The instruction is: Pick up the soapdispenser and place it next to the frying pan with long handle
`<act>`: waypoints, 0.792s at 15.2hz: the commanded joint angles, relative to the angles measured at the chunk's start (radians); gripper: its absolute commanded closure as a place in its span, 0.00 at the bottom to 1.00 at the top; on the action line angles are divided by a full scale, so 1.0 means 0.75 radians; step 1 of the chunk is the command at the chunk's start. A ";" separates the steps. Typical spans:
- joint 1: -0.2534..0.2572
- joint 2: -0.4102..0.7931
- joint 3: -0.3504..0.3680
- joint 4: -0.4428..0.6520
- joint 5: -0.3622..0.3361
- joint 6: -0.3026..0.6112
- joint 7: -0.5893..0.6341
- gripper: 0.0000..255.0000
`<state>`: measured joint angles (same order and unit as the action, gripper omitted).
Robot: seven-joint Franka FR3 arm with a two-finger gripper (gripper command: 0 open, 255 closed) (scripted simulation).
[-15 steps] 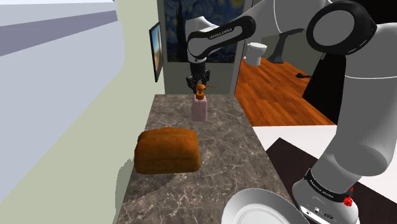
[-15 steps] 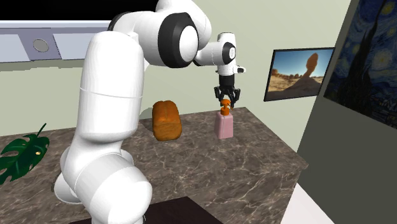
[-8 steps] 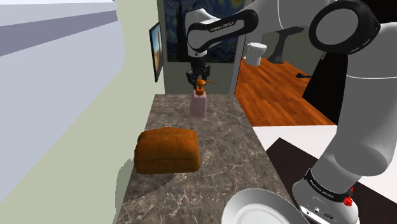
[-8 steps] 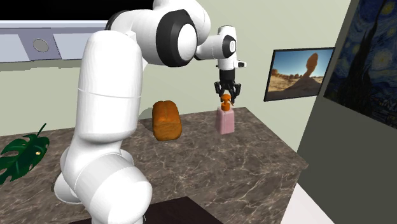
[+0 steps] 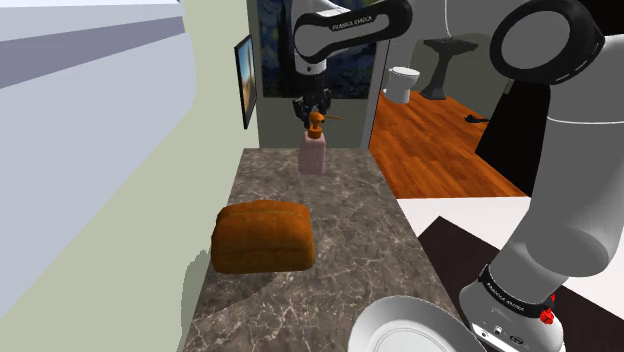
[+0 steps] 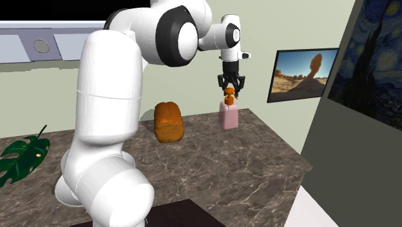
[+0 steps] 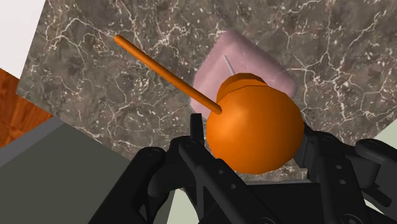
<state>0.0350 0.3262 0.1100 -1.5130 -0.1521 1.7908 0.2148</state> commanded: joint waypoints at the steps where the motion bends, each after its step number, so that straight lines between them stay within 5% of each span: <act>1: 0.001 0.000 0.001 0.034 0.001 -0.034 -0.004 1.00; 7: 0.005 0.001 0.002 0.137 0.003 -0.136 -0.015 1.00; 12: -0.002 -0.279 0.011 -0.162 0.033 -0.115 -0.007 1.00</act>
<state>0.0321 0.1506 0.1165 -1.6060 -0.1312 1.7097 0.2066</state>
